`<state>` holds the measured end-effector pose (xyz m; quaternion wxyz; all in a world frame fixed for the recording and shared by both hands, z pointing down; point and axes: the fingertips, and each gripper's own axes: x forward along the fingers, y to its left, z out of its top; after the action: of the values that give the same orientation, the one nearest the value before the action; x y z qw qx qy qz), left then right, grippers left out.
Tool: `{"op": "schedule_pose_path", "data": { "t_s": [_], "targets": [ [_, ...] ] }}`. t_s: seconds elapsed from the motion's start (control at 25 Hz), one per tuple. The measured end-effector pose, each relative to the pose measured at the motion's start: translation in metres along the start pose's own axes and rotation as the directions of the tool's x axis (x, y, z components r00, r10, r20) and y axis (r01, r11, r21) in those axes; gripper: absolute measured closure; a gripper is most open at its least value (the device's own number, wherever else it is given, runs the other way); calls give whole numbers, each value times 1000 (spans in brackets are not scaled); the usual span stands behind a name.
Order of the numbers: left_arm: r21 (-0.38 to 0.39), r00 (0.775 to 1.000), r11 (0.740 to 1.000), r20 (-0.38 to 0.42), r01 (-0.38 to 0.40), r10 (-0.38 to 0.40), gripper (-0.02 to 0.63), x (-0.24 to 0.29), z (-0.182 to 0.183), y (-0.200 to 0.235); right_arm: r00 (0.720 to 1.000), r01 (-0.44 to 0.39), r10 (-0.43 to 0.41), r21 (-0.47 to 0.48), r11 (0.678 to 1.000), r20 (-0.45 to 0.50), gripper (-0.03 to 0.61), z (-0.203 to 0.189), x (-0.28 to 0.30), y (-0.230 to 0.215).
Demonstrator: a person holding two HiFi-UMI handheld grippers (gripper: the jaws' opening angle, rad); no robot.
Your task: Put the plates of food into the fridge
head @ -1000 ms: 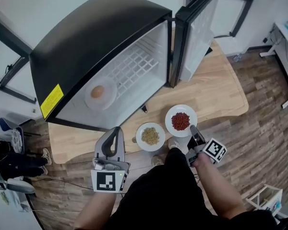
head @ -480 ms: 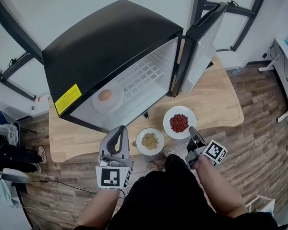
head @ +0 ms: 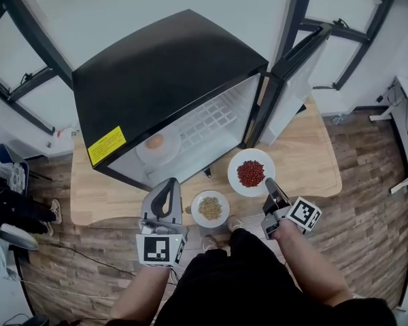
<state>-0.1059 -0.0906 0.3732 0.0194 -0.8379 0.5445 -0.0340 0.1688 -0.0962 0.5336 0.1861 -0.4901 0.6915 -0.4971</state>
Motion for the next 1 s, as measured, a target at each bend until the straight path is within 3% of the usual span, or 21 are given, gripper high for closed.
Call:
{"op": "schedule_pose_path", "data": {
  "t_s": [0.12,0.24,0.52,0.68,0.8,1.0],
  "targets": [
    [-2,999,999,5,-33,33,609,2,5,5,998,-47,46,-25,999,-31,546,6,14,15],
    [0,998,998,10,-62,62,609,3,11,11,988,-149,145,-84,985,-51,546,16,32,38],
    [16,993,993,22,-113,113,609,6,20,21,973,-214,206,-72,974,-104,546,19,71,66],
    [24,992,992,14,-122,122,609,12,21,22,979,-167,159,-56,984,-127,546,21,86,69],
    [12,991,992,36,-129,129,609,19,28,22,965,-234,223,-66,970,-135,546,26,103,84],
    [-20,987,988,30,-154,155,609,29,32,29,967,-215,209,-29,976,-149,546,29,127,91]
  ]
}}
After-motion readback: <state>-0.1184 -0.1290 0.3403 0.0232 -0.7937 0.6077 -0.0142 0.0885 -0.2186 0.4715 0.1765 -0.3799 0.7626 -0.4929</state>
